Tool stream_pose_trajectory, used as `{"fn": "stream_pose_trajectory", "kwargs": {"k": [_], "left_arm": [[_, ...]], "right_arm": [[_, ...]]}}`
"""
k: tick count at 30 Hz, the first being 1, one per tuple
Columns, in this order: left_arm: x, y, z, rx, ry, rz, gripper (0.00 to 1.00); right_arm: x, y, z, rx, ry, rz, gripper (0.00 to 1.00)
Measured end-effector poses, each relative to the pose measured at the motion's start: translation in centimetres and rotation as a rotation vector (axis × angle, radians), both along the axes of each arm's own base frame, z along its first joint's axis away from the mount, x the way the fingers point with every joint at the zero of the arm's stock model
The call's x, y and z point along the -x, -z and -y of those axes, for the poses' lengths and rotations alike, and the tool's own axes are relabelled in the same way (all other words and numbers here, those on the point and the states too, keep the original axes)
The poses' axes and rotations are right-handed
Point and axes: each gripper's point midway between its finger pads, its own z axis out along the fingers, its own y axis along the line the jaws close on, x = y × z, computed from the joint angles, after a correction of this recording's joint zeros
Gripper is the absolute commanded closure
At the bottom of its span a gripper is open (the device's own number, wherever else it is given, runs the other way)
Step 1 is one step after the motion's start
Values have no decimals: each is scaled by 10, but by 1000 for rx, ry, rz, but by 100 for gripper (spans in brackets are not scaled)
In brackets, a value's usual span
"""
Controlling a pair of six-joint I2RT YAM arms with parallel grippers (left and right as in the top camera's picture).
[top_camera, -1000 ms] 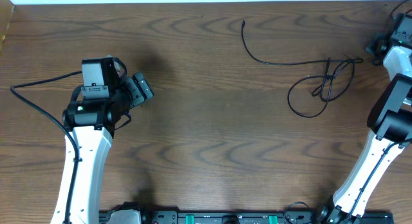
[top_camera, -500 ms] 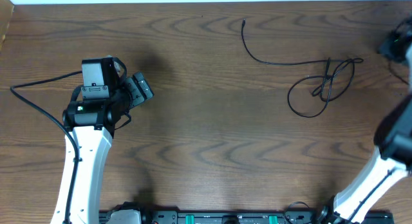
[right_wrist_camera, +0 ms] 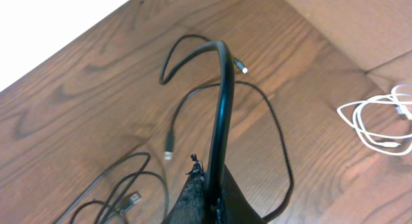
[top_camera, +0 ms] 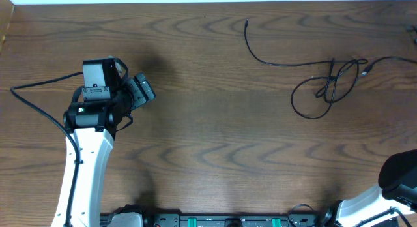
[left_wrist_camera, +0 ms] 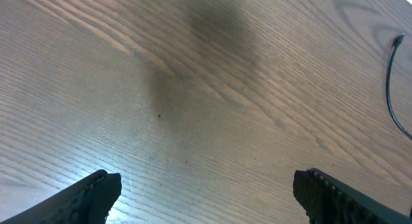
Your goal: Untangle cables
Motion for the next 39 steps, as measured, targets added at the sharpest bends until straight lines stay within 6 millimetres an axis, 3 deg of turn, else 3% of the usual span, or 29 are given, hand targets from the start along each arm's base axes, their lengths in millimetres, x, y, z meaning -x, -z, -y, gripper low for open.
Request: {"fn": "stream_pose_trajectory", "kwargs": {"k": [4,6,10,15,19,21,22,24,27,31,35,38,39], "left_arm": [[0,0,0,0,0,0,7],[0,0,0,0,0,0,7],[0,0,0,0,0,0,7],[0,0,0,0,0,0,7],[0,0,0,0,0,0,7],[0,0,0,0,0,0,7],[0,0,0,0,0,0,7],[0,0,0,0,0,0,7],[0,0,0,0,0,0,7],[0,0,0,0,0,0,7],[0,0,0,0,0,0,7],[0,0,0,0,0,0,7],[0,0,0,0,0,1,7]], "right_arm": [[3,7,14,6,37,-15,99],[2,23,23,-5,54,-44,99],[-3,80,40,-58,79,-152,99],[-2,152,44,-134,84,-295,96],[5,193,38,-196,83,-391,64],[12,202,34,-222,95,-425,18],[13,202,33,-227,101,-430,1],[15,200,33,-230,111,-427,1],[15,190,34,-223,121,-405,1],[19,136,36,-182,132,-312,1],[31,43,28,-95,133,-126,1],[48,-42,13,-26,118,83,1],[55,-82,4,7,99,195,1]]}}
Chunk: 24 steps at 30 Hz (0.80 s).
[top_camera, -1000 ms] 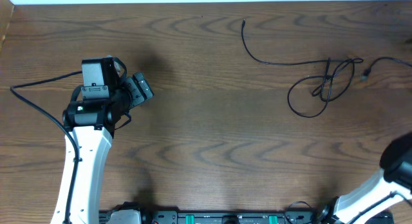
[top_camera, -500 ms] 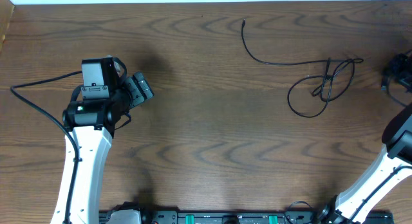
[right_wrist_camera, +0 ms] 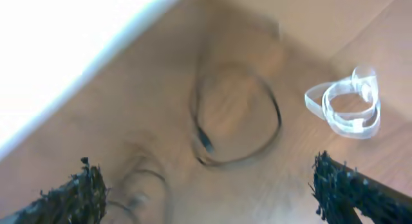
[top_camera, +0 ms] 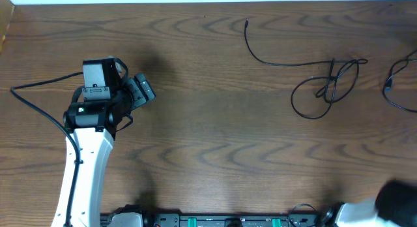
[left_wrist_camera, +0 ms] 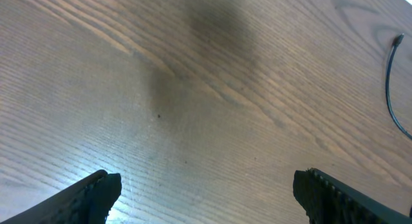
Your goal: Untangle cables
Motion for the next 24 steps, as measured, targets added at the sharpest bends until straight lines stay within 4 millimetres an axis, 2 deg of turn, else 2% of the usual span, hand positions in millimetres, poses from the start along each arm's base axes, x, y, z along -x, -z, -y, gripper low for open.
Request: {"fn": "stream_pose_trajectory", "kwargs": {"k": [1,2,3,4,5,8,9,11,13,15,20,24], "left_arm": [[0,0,0,0,0,0,7],[0,0,0,0,0,-1,7],[0,0,0,0,0,-1,7],[0,0,0,0,0,-1,7],[0,0,0,0,0,0,7],[0,0,0,0,0,-1,7],[0,0,0,0,0,0,7],[0,0,0,0,0,0,7],[0,0,0,0,0,-1,7],[0,0,0,0,0,-1,7],[0,0,0,0,0,-1,7],[0,0,0,0,0,-1,7]], "right_arm": [[6,-25,-7,24,-16,73,1],[18,-81,-25,84,-62,240,1],[24,-97,-32,102,-76,285,1],[36,-131,-46,144,-110,387,1],[43,-150,-54,169,-130,444,1],[85,-221,-90,286,-199,662,1],[101,-239,-103,317,-217,719,1],[132,-262,-125,354,-240,799,1],[155,-274,-144,371,-264,848,1],[168,-275,-158,364,-292,862,1],[177,-252,-192,282,-418,850,1],[175,-222,-202,249,-468,842,1]]}}
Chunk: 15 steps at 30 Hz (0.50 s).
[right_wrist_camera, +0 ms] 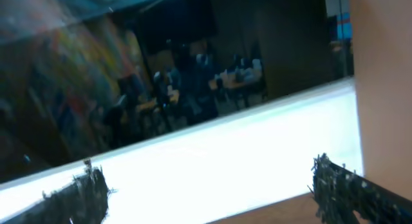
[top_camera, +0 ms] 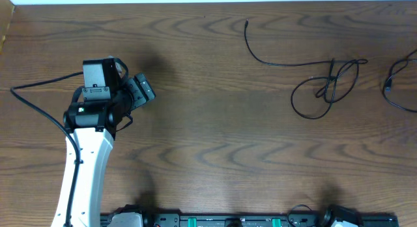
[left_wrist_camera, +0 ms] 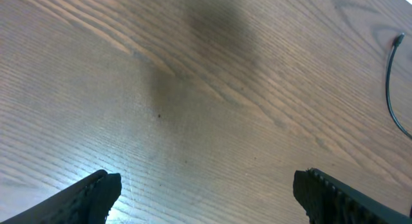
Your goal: Untangle cables
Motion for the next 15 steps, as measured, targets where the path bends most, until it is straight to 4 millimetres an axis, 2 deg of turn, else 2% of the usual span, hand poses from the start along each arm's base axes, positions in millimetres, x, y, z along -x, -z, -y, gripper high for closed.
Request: {"fn": "stream_pose_trajectory", "kwargs": {"k": [5,6,7,10,12,15], "left_arm": [[0,0,0,0,0,0,7],[0,0,0,0,0,0,7],[0,0,0,0,0,0,7],[0,0,0,0,0,0,7],[0,0,0,0,0,0,7],[0,0,0,0,0,0,7]], "right_arm": [[-7,76,0,-53,-15,-123,1],[-9,95,0,-68,-16,-162,1],[-12,124,0,-88,-21,-219,1],[-15,165,-2,-113,-37,-291,1],[-15,184,-7,-121,-62,-294,1],[-2,189,-18,-112,-109,-238,1]]}}
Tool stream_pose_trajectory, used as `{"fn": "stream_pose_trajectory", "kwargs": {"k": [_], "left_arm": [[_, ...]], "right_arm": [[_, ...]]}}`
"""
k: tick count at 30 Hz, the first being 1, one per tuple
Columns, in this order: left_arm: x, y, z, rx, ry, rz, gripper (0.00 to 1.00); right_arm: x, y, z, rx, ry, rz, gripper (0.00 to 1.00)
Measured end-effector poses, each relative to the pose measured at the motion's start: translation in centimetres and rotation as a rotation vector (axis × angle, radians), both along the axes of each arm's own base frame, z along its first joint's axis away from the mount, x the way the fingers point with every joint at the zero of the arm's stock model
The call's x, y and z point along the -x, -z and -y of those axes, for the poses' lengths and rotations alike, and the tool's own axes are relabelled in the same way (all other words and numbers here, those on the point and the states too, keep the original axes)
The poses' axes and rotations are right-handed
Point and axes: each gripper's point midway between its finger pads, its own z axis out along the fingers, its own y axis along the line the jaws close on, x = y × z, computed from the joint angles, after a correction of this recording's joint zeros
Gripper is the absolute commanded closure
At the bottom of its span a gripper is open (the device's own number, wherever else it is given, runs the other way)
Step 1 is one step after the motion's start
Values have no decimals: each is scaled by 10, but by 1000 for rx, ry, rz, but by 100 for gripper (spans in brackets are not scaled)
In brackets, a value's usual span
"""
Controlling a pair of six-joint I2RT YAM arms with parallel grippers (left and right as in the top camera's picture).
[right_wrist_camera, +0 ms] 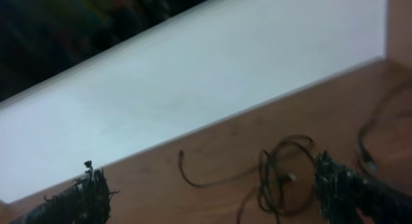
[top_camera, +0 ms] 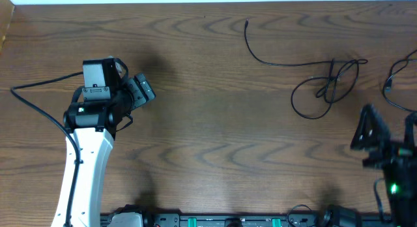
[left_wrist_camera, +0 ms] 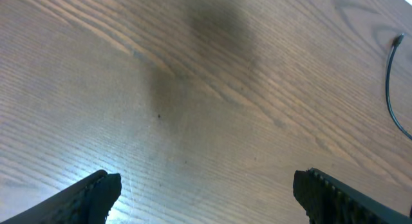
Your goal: Untangle cables
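Note:
A black cable tangle (top_camera: 329, 80) lies at the back right of the wooden table, its long tail (top_camera: 251, 44) running left. A second black cable (top_camera: 393, 80) lies apart from it at the right edge. My right gripper (top_camera: 388, 137) hovers open and empty near the front right, short of both cables. The blurred right wrist view shows the tangle (right_wrist_camera: 278, 177) ahead between the fingers (right_wrist_camera: 341, 188), with the gripper (right_wrist_camera: 209, 176) open. My left gripper (top_camera: 140, 90) is far left, open over bare wood (left_wrist_camera: 206, 180); the tail's tip (left_wrist_camera: 399, 38) shows at its right edge.
The table's far edge (top_camera: 208, 2) meets a white wall (right_wrist_camera: 193, 89). The left arm's own black lead (top_camera: 39, 83) loops out over the table's left side. Bare wood (top_camera: 215, 122) spans the stretch between the two arms.
My right gripper, out of the overhead view before with its camera facing the room, now hovers open at the front right and faces the tangle. Left arm and cables are unchanged.
At first my right gripper was shut on a black cable that ran from the tangle to the right edge. Later it was open and that cable lay by itself at the right edge. The arm then left the overhead view, and now it is back, open.

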Motion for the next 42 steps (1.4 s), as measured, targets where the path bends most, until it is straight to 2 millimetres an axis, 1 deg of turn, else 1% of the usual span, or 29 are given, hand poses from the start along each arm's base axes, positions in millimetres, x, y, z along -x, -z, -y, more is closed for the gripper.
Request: {"fn": "stream_pose_trajectory", "kwargs": {"k": [1,4,8,11,13,16,21,30,39,42], "left_arm": [[0,0,0,0,0,0,7],[0,0,0,0,0,0,7],[0,0,0,0,0,0,7],[0,0,0,0,0,0,7],[0,0,0,0,0,0,7],[0,0,0,0,0,0,7],[0,0,0,0,0,0,7],[0,0,0,0,0,0,7],[0,0,0,0,0,0,7],[0,0,0,0,0,0,7]], "right_arm": [[6,-3,-3,5,-9,23,1],[36,-20,-17,46,-34,138,1],[72,-33,-30,93,-46,236,1],[97,-46,-41,122,-71,311,1],[108,-50,-49,134,-105,345,1],[120,-51,-59,140,-167,372,1],[134,-52,-67,171,-211,407,1],[145,-68,-72,217,-231,479,1],[145,-68,-72,221,-226,478,1],[143,-64,-72,216,-225,459,1]]}}
